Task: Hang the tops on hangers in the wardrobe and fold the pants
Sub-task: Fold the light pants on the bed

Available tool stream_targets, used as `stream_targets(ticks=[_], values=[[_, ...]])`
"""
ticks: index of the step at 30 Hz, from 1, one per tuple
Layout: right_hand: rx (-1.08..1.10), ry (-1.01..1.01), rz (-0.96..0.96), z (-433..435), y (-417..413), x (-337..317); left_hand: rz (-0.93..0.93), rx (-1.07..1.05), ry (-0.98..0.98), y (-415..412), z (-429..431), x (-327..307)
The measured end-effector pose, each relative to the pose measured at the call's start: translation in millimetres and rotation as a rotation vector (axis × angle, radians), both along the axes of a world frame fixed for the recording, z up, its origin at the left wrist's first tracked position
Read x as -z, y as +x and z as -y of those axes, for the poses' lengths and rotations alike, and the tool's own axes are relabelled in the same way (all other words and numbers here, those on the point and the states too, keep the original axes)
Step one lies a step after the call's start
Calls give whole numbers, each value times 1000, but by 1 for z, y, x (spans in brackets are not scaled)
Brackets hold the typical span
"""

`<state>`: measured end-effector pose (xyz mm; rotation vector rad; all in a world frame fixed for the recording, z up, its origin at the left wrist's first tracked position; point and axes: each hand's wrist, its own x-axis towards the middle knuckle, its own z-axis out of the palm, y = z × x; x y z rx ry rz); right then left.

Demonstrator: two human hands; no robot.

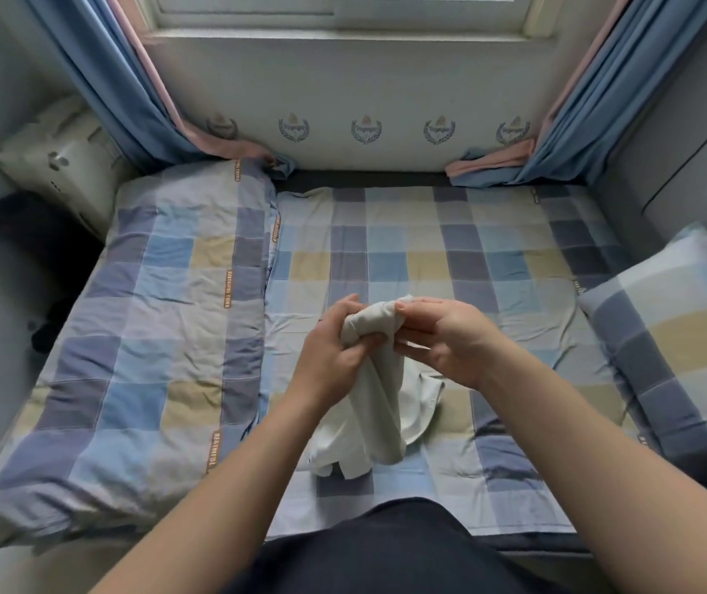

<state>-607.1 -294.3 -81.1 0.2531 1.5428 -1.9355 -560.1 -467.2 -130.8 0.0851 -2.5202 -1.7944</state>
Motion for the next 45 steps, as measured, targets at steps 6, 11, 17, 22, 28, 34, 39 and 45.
stream_targets(ticks=[6,11,17,22,28,34,39,45], values=[[-112,274,-275,-9,8,22,215,-95,457,-4,21,-14],[-417,385,-389,1,22,58,270,-112,629,-8,32,-25],[-495,529,-415,19,24,101,220,-180,653,-19,61,-32],[-383,667,-513,17,12,100,156,-311,535,-29,97,-26],[-200,507,-471,26,12,75,108,-279,144,-29,108,-10],[71,236,-346,43,3,23,57,-10,-179,12,67,3],[101,39,-293,57,5,-3,241,115,-127,28,35,29],[160,166,-398,48,5,1,303,-72,47,22,36,27]])
